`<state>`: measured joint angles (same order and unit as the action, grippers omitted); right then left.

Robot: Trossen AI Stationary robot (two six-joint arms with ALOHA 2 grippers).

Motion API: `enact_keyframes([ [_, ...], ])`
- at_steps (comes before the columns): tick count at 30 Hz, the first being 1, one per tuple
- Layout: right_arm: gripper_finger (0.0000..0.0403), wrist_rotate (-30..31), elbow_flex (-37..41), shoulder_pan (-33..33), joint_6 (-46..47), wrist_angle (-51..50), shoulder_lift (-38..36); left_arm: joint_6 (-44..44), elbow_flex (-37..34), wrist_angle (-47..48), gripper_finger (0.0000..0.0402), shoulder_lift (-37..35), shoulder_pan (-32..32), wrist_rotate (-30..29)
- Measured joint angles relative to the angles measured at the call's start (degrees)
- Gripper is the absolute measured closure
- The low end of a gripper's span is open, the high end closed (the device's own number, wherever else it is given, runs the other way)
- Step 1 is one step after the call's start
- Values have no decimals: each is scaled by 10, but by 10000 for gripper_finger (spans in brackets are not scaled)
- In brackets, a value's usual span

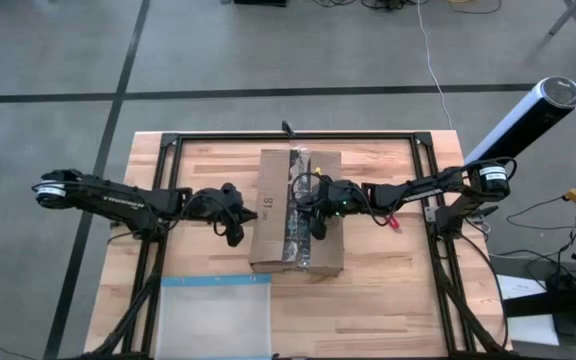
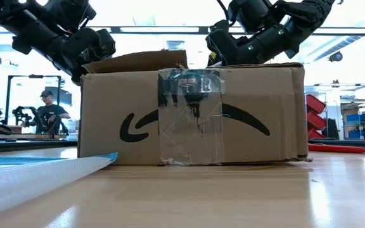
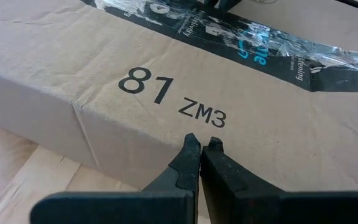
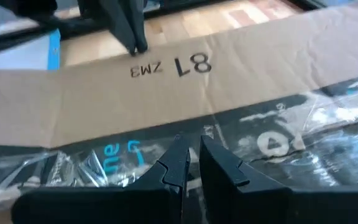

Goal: Unpack boxes
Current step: Break down the box using the red cutter

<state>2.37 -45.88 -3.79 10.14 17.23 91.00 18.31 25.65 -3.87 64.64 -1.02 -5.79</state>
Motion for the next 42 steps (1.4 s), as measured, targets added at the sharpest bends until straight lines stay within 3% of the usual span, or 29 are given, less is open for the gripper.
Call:
enact_keyframes([
  [9, 380, 6, -7, -15, -7, -111, -1, -7, 0, -8, 402, 8, 0, 8],
  [23, 380, 1, -16, -15, 2, -97, -1, -14, -2, -42, 402, 14, 0, 14],
  [35, 380, -14, -52, -15, -10, -88, -1, -33, 0, -141, 402, 85, 0, 70],
  [42, 380, -14, -86, -15, -23, -86, -1, -43, 20, -130, 402, 101, -2, 73],
])
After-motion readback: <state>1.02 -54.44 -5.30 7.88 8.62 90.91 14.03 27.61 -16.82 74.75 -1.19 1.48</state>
